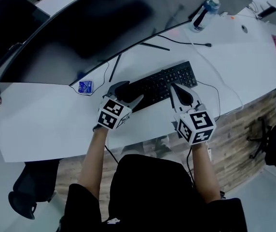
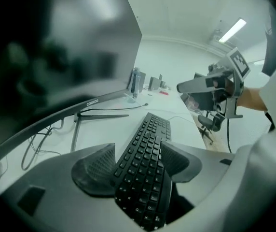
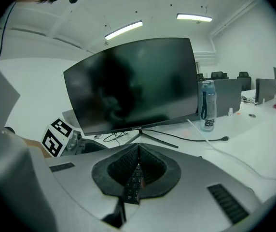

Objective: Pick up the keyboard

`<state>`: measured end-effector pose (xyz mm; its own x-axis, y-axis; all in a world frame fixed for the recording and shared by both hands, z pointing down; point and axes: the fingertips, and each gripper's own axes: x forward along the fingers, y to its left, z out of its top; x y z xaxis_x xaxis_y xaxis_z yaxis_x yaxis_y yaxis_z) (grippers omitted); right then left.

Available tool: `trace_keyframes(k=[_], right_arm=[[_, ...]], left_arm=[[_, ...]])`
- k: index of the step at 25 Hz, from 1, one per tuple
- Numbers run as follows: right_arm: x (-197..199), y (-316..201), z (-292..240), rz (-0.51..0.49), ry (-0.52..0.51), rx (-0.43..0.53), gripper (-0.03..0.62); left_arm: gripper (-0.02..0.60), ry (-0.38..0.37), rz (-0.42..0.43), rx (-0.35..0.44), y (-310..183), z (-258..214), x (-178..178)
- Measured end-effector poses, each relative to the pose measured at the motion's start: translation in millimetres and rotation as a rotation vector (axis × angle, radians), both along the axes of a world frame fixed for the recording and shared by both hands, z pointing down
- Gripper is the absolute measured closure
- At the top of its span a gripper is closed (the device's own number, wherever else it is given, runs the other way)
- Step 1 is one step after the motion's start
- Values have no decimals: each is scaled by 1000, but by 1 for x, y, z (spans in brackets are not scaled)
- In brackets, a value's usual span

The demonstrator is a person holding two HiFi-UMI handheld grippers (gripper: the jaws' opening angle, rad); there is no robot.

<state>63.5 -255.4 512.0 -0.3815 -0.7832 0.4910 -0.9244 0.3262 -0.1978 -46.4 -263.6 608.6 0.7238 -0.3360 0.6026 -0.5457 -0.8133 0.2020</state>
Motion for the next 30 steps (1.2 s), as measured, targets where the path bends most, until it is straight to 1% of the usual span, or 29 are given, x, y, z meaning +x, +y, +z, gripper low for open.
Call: trace_keyframes(k=[4, 7, 12, 15, 17, 20, 25, 30], right_arm=[[1, 3, 11, 3, 3, -21, 589], [2, 9, 15, 0, 5, -35, 588], [10, 16, 19, 11, 10, -49, 589], [15, 17, 21, 21, 9, -55, 589], [17, 18, 25, 25, 9, -62, 589], [19, 20, 31, 32, 7, -75, 588], [19, 23, 37, 38, 6, -90, 589], [19, 27, 41, 39, 12, -100, 589]], left_arm=[[273, -79, 82, -18, -1, 24, 4], [273, -147, 154, -32, -4, 39, 7], [273, -254, 238, -38, -11, 56, 10], [270, -294, 291, -59, -7, 67, 11], [258, -302, 308, -68, -6, 74, 11], [252, -280, 311, -88, -9, 78, 11], [247, -231, 337, -185, -8, 84, 10], [247, -219, 357, -253, -8, 87, 11]])
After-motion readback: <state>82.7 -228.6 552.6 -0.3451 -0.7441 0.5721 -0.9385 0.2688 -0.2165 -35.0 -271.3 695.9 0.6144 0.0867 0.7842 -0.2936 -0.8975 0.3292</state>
